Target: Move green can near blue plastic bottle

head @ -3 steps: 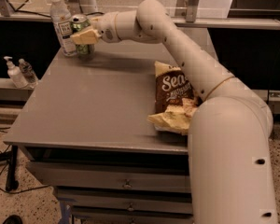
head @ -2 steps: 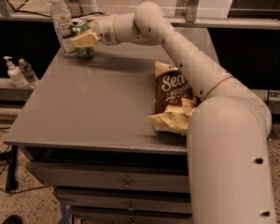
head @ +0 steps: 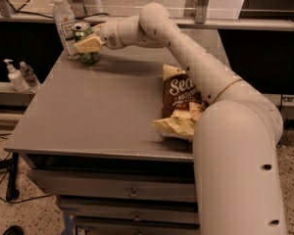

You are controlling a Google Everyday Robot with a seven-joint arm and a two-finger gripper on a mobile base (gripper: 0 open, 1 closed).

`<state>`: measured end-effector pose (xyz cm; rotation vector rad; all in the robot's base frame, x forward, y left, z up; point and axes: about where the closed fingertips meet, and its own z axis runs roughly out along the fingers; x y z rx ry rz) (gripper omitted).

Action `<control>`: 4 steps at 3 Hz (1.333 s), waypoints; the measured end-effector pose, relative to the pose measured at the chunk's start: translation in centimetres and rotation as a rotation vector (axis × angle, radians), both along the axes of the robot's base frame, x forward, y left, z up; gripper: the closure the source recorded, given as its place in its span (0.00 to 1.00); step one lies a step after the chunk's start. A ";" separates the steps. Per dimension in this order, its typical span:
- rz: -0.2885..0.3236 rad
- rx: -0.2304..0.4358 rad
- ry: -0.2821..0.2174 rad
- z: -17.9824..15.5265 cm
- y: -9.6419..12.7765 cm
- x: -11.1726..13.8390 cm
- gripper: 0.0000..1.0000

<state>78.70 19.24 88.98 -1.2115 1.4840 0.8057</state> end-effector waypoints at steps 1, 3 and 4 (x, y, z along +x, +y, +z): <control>0.003 -0.010 0.005 -0.3 0.0 0.0 0.36; 0.007 -0.029 0.010 -0.5 -0.3 0.1 0.00; 0.005 -0.045 0.010 -0.4 -1.4 0.0 0.00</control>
Offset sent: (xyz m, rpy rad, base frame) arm 0.0037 -0.0092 -0.0028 -0.0296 0.0079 -0.0032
